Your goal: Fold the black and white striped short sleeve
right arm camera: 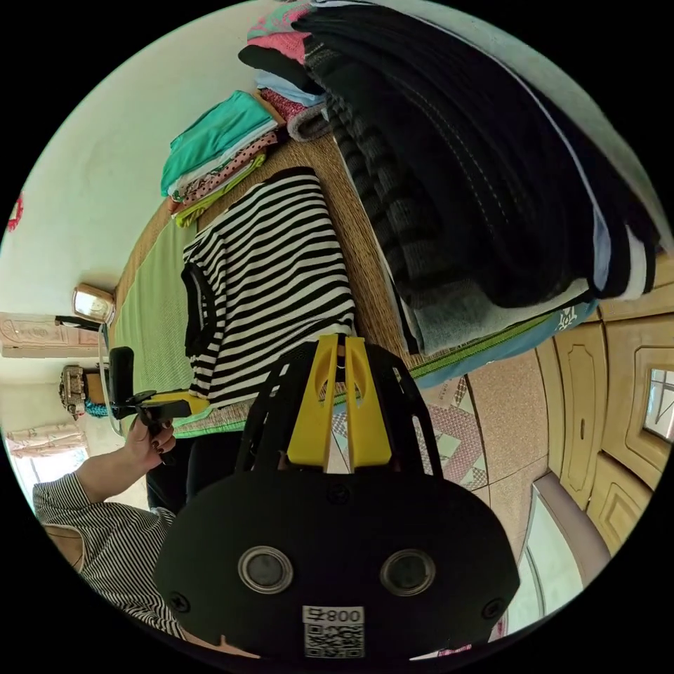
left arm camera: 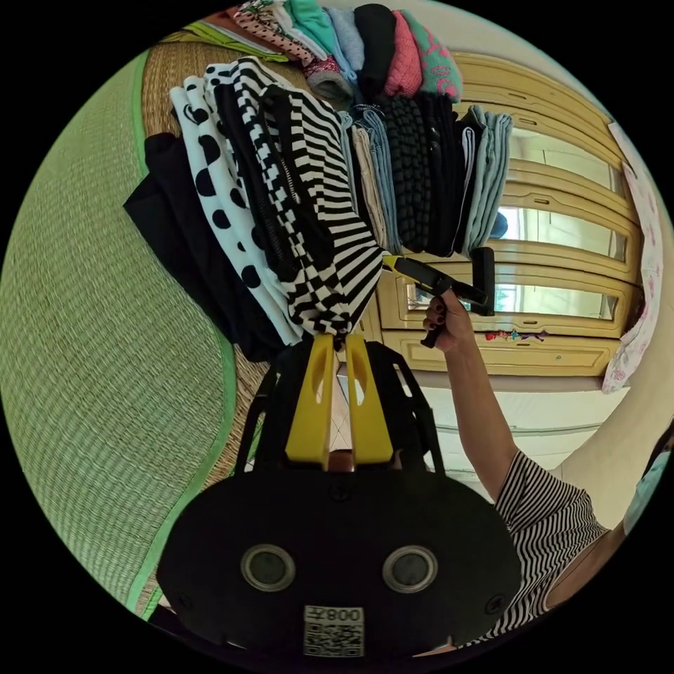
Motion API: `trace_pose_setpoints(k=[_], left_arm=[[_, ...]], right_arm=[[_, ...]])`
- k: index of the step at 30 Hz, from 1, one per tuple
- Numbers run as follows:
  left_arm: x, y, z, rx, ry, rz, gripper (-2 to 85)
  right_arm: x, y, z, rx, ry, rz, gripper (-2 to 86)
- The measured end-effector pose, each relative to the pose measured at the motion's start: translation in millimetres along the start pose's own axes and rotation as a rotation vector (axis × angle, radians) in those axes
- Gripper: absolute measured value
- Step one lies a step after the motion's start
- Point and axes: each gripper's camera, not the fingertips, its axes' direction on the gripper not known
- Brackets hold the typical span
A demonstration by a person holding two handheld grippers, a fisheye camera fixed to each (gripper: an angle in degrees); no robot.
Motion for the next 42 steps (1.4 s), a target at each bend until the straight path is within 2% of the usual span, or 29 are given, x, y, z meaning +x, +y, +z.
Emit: trace_pose_setpoints(k=[6, 11, 15, 19, 20, 22, 24, 26, 28, 31, 33, 36, 39, 42], left_arm=[[-27, -17, 11, -0.022, 0.02, 0.041, 2.9], [-38, -23, 1, 0.004, 0.033, 0.098, 2.0], [-33, -47, -4, 0.065, -0.045, 0.189, 0.9], [-41, -81, 21, -0.006, -0.254, 0.224, 0.3], [-47, -85, 27, -0.038, -0.27, 0.217, 0.2], [-67, -91, 35, -0.073, -0.297, 0.165, 0.1], [-73, -90, 31, -0.037, -0.236, 0.167, 0.1], [-74, -91, 28, -0.014, -0.237, 0.18, 0.1], [-76, -95, 29, -0.003, -0.248, 0.199, 0.0], [-81, -105, 31, -0.015, -0.278, 0.203, 0.1], [-82, -107, 24, 0.018, -0.264, 0.199, 0.1], [-81, -109, 5, 0.097, -0.255, 0.227, 0.1], [-81, -124, -6, 0.13, -0.259, 0.241, 0.2], [-79, -150, -7, 0.142, -0.274, 0.251, 0.5]], right_arm=[[12, 15, 1, 0.042, 0.038, 0.037, 1.2], [11, 42, -18, 0.178, 0.106, 0.094, 0.3], [-24, 53, -18, 0.242, 0.08, -0.004, 0.1], [-53, 42, 26, 0.145, 0.151, -0.069, 0.1], [-53, 39, 40, 0.095, 0.172, -0.057, 0.1], [-54, 41, 41, 0.12, 0.182, -0.041, 0.1], [-58, 47, 30, 0.166, 0.169, -0.043, 0.0], [-76, 62, 12, 0.28, 0.076, -0.105, 0.0], [-94, 66, 11, 0.313, 0.012, -0.168, 0.0], [-115, 51, 39, 0.232, -0.008, -0.22, 0.0], [-114, 37, 60, 0.148, -0.033, -0.178, 0.0], [-125, 42, 52, 0.22, -0.067, -0.23, 0.0], [-131, 42, 64, 0.167, 0.004, -0.266, 0.0], [-123, 41, 64, 0.186, -0.034, -0.239, 0.0]])
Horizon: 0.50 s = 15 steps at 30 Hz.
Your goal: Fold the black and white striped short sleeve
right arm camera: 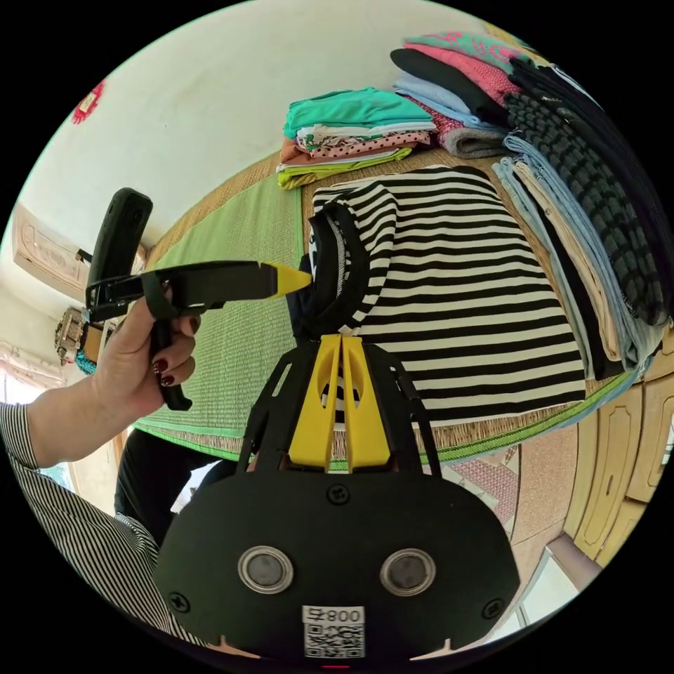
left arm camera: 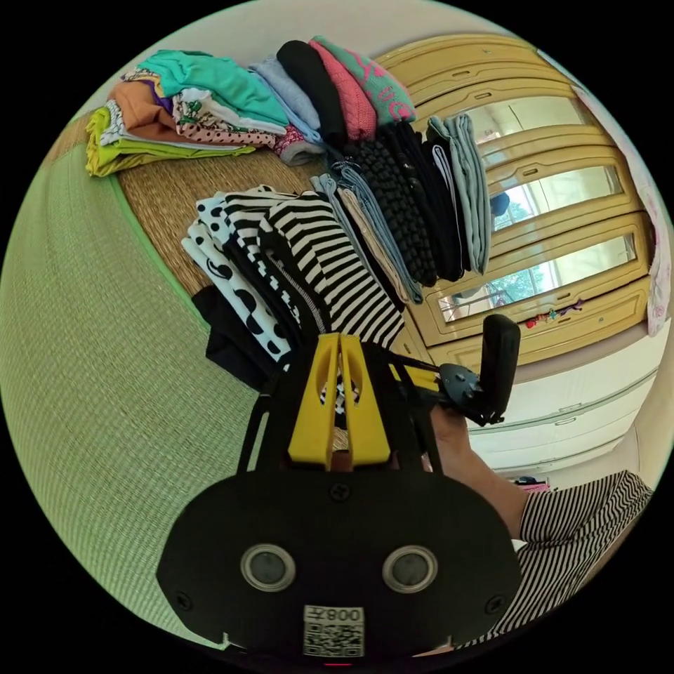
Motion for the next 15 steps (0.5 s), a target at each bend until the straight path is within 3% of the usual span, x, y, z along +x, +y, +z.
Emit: trace_pose_setpoints(k=[9, 15], left_arm=[[-1, -65, 12, -0.065, -0.241, 0.074, 4.7], [-18, -68, 8, -0.081, -0.254, 0.031, 2.5]], right_arm=[[-1, -2, 7, 0.017, 0.047, -0.014, 0.0], [-4, -2, 15, 0.044, 0.081, -0.019, 0.0]])
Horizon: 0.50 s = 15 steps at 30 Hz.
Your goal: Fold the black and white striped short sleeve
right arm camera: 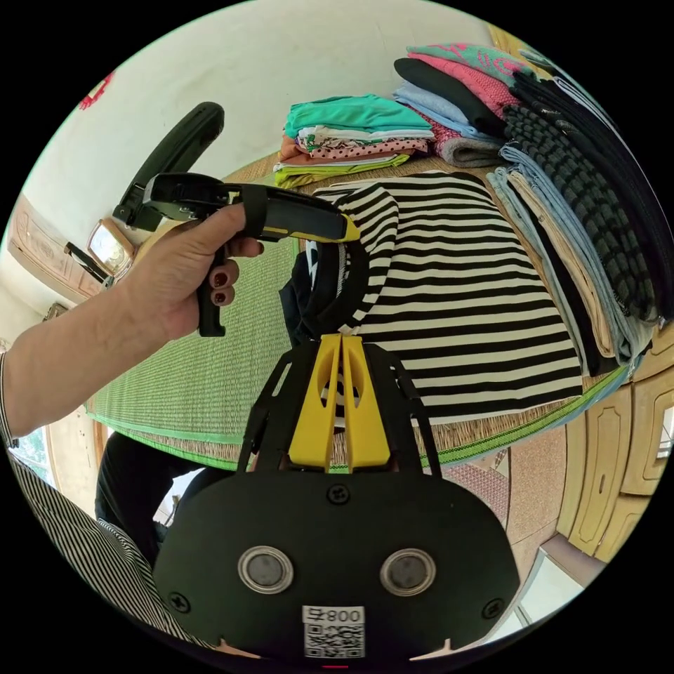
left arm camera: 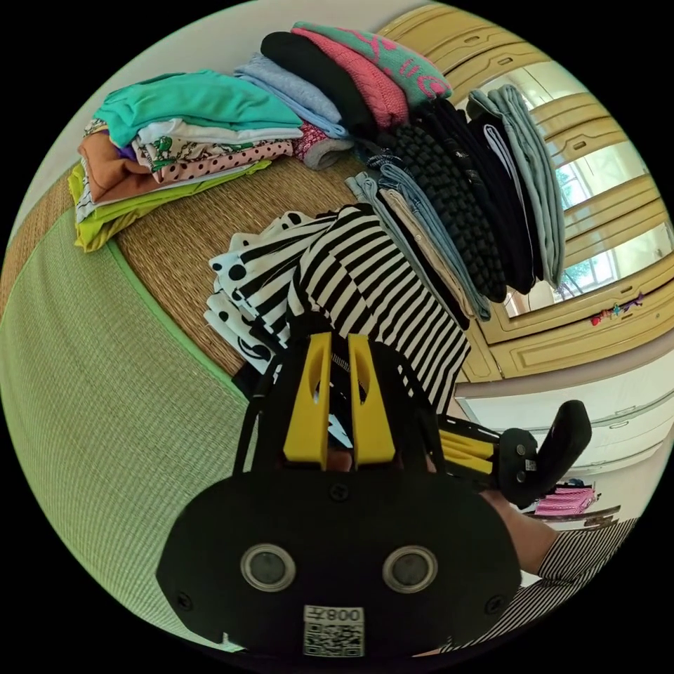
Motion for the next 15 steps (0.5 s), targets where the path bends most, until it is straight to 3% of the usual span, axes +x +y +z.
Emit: trace_pose_setpoints(k=[8, 15], left_arm=[[-30, 11, -41, 0.085, 0.088, -0.037, 0.3], [-78, 32, -60, 0.125, 0.304, -0.209, 0.2]], right_arm=[[4, -3, 3, 0.041, -0.033, 0.034, 0.0], [10, -9, -4, 0.06, -0.121, 0.096, 0.0]])
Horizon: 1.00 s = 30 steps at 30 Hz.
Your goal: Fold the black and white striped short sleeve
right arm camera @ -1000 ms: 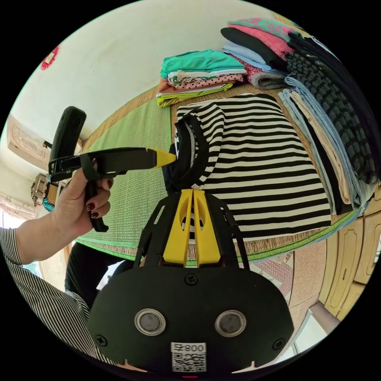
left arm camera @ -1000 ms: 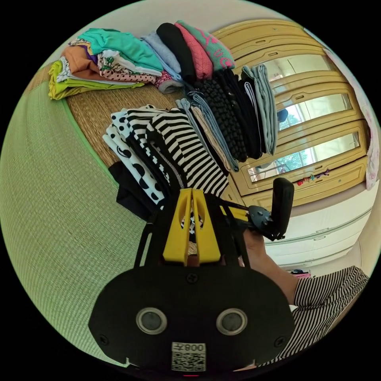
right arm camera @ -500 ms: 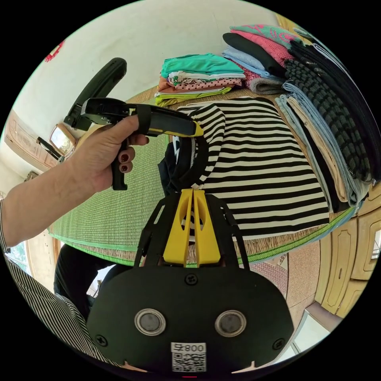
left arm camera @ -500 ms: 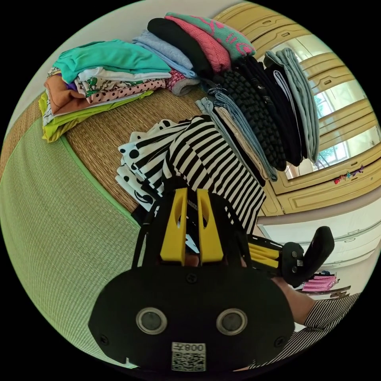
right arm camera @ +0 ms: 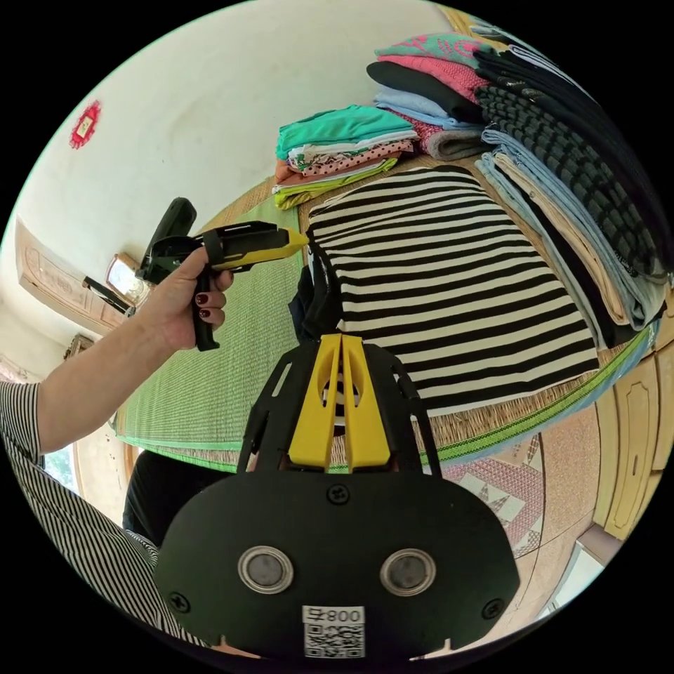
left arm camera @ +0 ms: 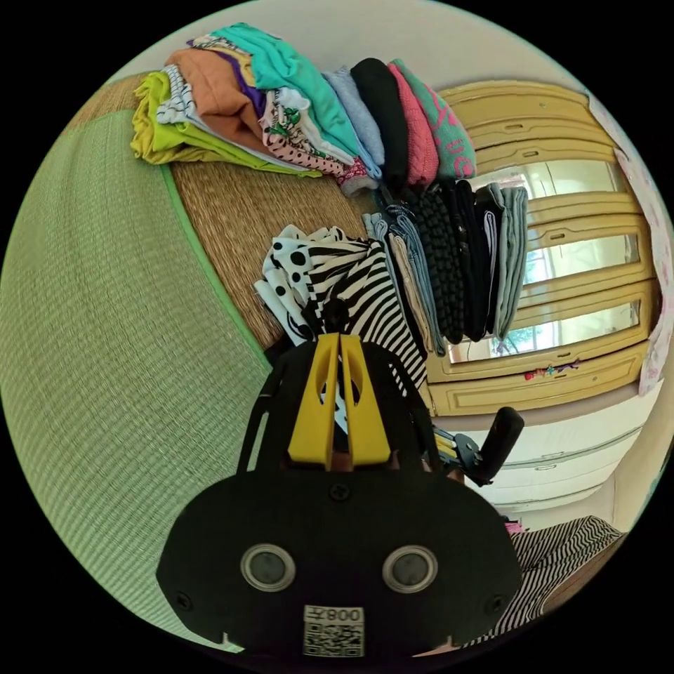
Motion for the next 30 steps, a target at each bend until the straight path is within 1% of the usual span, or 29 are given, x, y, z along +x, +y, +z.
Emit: trace_pose_setpoints(k=[2, 5, 6, 9, 12, 14, 15, 17, 18, 19, 20, 22, 24, 26, 27, 29, 30], left_arm=[[2, -1, -5, 0.003, -0.001, 0.009, 0.2], [7, 0, -11, -0.014, -0.036, 0.037, 0.2], [8, 2, -17, -0.002, -0.051, 0.038, 0.2], [14, 15, -36, 0.071, -0.058, 0.04, 0.1], [34, 26, -42, 0.083, 0.019, 0.111, 0.1], [49, 28, -35, 0.046, 0.017, 0.16, 0.1], [58, 28, -26, -0.005, -0.003, 0.197, 0.1], [67, 30, -10, -0.088, -0.099, 0.246, 0.1], [67, 32, -1, -0.136, -0.185, 0.238, 0.1], [64, 36, 1, -0.149, -0.189, 0.225, 0.1], [63, 38, -2, -0.138, -0.166, 0.212, 0.1], [63, 50, -26, -0.051, -0.068, 0.193, 0.1], [66, 64, -47, 0.006, -0.029, 0.212, 0.1], [65, 81, -68, 0.044, -0.016, 0.239, 0.1], [64, 95, -81, 0.061, -0.022, 0.261, 0.1], [63, 119, -99, 0.074, -0.094, 0.305, 0.1], [63, 135, -108, 0.075, -0.192, 0.323, 0.1]], right_arm=[[-4, -4, -13, 0.046, -0.037, 0.008, 0.0], [-17, -12, -18, 0.081, -0.034, -0.014, 0.0], [-19, -15, -16, 0.075, -0.038, -0.021, 0.0], [-30, -26, 13, -0.027, -0.027, -0.042, 0.0], [-41, -27, 24, -0.017, -0.024, -0.037, 0.0], [-54, -28, 27, -0.014, 0.007, -0.047, 0.0], [-57, -29, 28, -0.015, 0.014, -0.05, 0.0], [-70, -32, 32, -0.032, 0.031, -0.067, 0.0], [-73, -32, 34, -0.035, 0.038, -0.073, 0.0], [-80, -33, 35, -0.039, 0.051, -0.082, 0.0], [-86, -35, 35, -0.045, 0.066, -0.093, 0.1], [-97, -35, 30, -0.029, 0.089, -0.108, 0.1], [-108, -35, 21, 0.012, 0.105, -0.123, 0.1], [-127, -33, 4, 0.093, 0.135, -0.15, 0.2], [-132, -33, 0, 0.114, 0.14, -0.159, 0.2], [-154, -36, -13, 0.195, 0.131, -0.204, 0.5], [-159, -38, -14, 0.204, 0.125, -0.223, 0.6]])
